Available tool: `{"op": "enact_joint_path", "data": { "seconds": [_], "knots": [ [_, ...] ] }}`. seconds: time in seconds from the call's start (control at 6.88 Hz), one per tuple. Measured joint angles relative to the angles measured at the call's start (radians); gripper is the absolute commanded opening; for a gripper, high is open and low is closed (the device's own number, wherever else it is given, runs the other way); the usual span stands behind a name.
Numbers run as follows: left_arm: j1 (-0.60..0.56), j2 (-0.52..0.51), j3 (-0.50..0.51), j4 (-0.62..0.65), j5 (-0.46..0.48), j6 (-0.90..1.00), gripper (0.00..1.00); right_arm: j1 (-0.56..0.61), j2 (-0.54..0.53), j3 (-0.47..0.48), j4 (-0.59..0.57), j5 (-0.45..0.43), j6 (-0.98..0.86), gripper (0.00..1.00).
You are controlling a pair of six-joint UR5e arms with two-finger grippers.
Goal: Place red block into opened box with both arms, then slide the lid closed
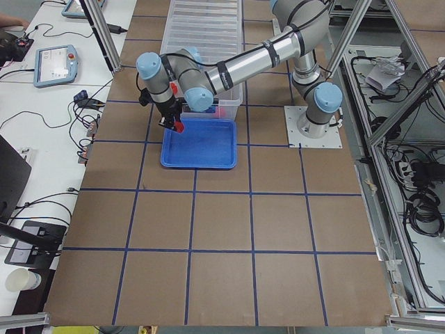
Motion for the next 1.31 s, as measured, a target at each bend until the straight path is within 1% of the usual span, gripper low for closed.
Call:
{"op": "enact_joint_path", "data": {
  "seconds": [0.15,0.29,0.44,0.58,0.73,1.02,1.16,1.31],
  "knots": [
    [-0.058,0.030,0.042,-0.064,-0.004,-0.076,0.00,-0.043,0.025,0.027,-0.043,-0.041,-0.105,1.00],
    [-0.128,0.057,0.048,-0.098,-0.008,-0.184,0.00,-0.066,0.044,0.074,-0.110,-0.082,-0.157,1.00],
    [-0.190,0.079,0.021,-0.111,-0.018,-0.289,0.00,-0.078,0.053,0.125,-0.167,-0.099,-0.175,1.00],
    [-0.239,0.092,-0.030,-0.088,-0.031,-0.392,0.00,-0.085,0.056,0.161,-0.202,-0.104,-0.182,1.00],
    [-0.280,0.093,-0.096,-0.016,-0.037,-0.473,0.00,-0.089,0.056,0.179,-0.215,-0.105,-0.185,1.00],
    [-0.313,0.096,-0.250,0.174,-0.042,-0.564,0.00,-0.092,0.056,0.188,-0.221,-0.105,-0.187,1.00],
    [-0.312,0.091,-0.305,0.257,-0.054,-0.579,0.00,-0.092,0.056,0.189,-0.221,-0.105,-0.186,1.00],
    [-0.307,0.081,-0.339,0.313,-0.072,-0.590,0.00,-0.092,0.056,0.190,-0.221,-0.105,-0.186,1.00]
  ]
}}
